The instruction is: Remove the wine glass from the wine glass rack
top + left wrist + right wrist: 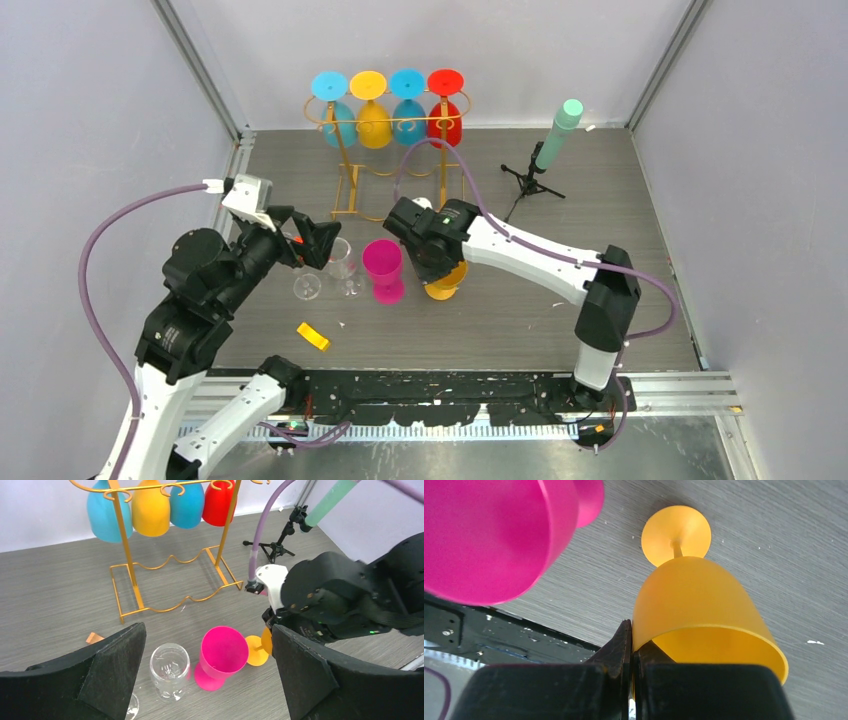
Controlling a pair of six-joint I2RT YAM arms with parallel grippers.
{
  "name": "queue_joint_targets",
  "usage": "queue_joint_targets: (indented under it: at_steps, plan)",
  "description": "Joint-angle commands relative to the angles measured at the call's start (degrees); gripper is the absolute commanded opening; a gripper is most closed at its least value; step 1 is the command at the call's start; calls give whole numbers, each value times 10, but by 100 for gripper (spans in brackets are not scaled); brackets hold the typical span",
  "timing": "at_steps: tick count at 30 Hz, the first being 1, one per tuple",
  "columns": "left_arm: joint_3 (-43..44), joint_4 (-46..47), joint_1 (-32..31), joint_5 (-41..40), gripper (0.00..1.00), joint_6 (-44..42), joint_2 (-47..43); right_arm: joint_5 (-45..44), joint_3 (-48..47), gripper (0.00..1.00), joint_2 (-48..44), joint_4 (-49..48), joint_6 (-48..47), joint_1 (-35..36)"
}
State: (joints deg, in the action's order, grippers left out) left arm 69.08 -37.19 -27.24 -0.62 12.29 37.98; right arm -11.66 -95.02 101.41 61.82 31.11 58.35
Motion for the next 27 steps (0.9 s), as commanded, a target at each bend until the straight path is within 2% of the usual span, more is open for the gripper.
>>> queue_joint_targets:
  at_steps: [1, 13, 20, 27]
  plan:
    - [2, 8, 2, -9, 100, -22, -11, 0, -37, 0, 13, 40, -2, 3]
    - [-6, 4, 2, 4, 100, -22, -7, 50, -51, 3, 40, 24, -5, 4]
    - [-5, 5, 2, 1, 100, -21, -6, 27, -63, 11, 60, 33, -9, 4]
    - [7, -1, 2, 4, 100, -18, -1, 14, -76, 25, 60, 21, -14, 4]
